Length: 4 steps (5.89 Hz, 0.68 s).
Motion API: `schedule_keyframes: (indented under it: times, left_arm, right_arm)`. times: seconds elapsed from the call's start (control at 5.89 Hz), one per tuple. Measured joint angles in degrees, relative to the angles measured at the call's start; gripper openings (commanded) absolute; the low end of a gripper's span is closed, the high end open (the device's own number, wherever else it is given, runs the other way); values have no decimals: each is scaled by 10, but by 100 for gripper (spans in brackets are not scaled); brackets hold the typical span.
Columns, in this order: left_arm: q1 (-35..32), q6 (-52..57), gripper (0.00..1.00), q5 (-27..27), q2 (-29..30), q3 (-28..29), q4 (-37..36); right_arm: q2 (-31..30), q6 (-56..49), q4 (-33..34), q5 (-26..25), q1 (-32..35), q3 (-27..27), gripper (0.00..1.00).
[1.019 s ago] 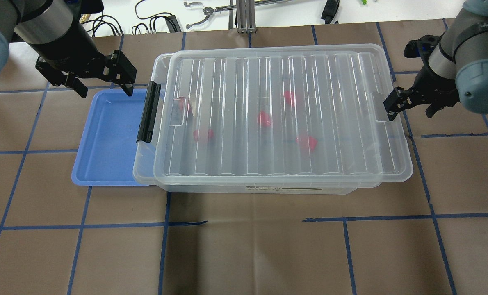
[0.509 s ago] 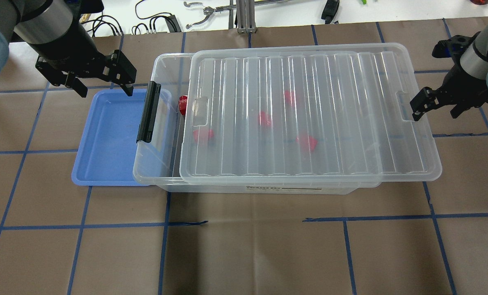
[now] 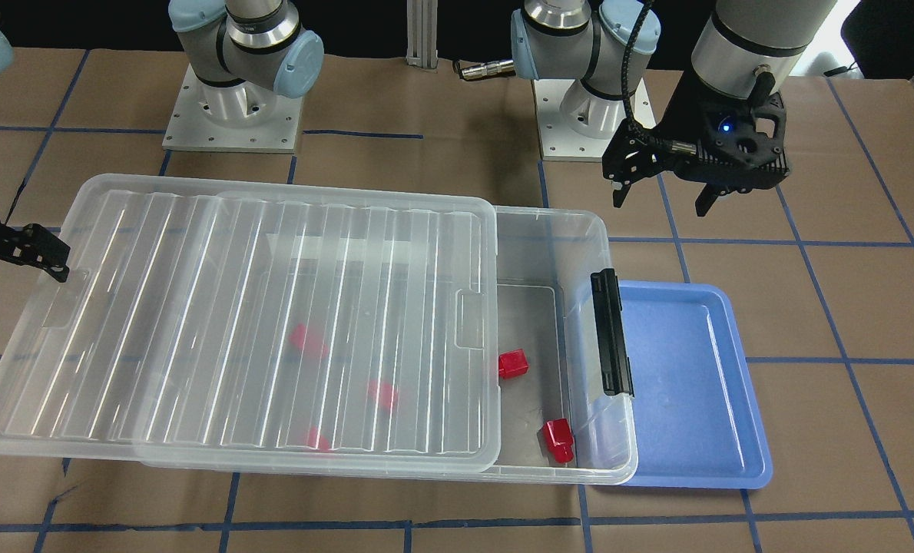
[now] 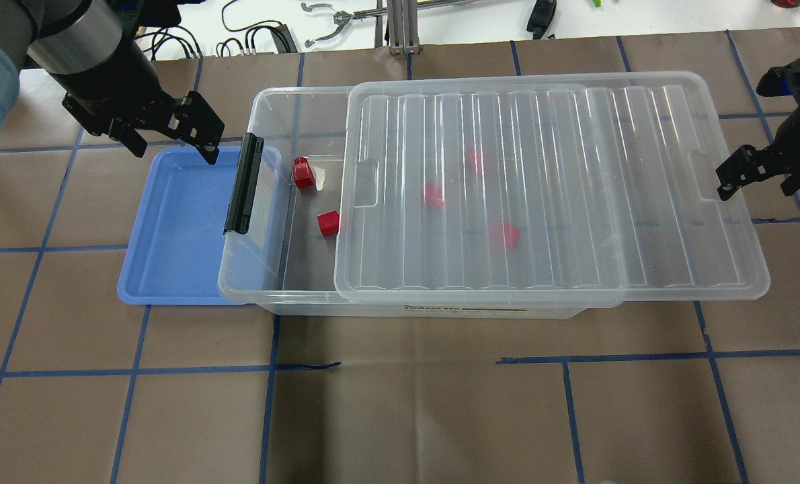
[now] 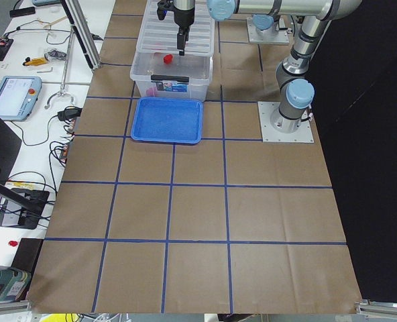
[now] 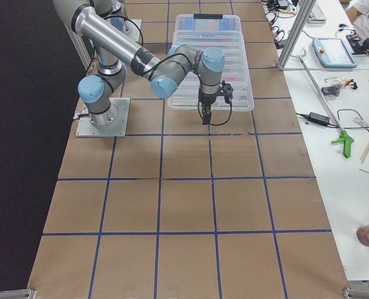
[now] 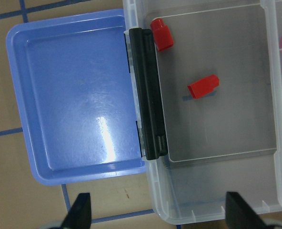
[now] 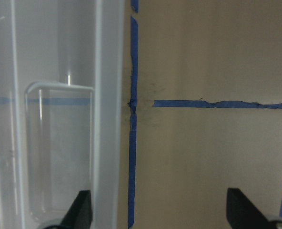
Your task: Place red block in blue tray from box
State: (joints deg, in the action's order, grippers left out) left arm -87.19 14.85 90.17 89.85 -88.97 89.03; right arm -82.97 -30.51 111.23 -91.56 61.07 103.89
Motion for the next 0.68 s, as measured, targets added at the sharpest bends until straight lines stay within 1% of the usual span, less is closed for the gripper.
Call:
schedule_keyframes:
  times: [0.17,0.68]
  left_arm:
    - [0,48,98,0,1,-1,0]
    - [-2,253,98,0,9,-13,-5]
  right_arm:
    - [-1,-9,8,-5,-6,0,100]
    - [-9,-8,8,-18,-9,-10,100]
